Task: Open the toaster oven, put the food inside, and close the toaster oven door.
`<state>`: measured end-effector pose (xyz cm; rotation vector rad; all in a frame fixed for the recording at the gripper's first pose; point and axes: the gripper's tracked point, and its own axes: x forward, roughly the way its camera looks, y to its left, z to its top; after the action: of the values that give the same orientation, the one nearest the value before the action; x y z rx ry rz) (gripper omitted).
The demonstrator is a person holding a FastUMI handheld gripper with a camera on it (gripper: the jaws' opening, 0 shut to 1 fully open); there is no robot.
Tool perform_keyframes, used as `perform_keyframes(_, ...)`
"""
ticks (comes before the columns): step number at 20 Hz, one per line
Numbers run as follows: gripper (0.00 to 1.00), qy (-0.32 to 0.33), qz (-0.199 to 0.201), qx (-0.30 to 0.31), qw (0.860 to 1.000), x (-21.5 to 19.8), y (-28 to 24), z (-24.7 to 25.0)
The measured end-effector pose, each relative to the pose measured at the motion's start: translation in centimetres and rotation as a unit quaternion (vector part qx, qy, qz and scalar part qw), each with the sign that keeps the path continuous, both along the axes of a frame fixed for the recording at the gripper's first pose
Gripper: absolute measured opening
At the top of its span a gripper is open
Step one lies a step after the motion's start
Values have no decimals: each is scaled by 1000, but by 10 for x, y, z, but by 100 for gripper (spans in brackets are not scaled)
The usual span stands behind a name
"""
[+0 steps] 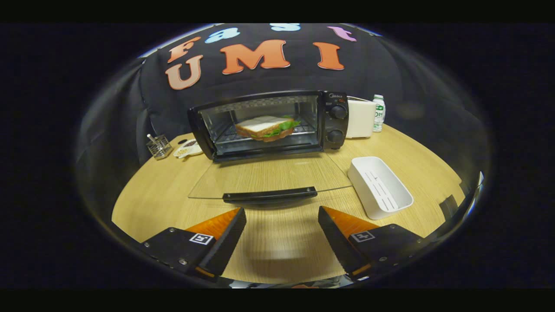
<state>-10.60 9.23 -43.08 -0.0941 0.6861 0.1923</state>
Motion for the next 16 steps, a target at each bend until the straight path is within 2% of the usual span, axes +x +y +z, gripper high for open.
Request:
perform_keyframes(6,99,28,15,-33,999,10,3,-30)
perform_keyframes(16,100,33,36,-55,997,28,14,-34)
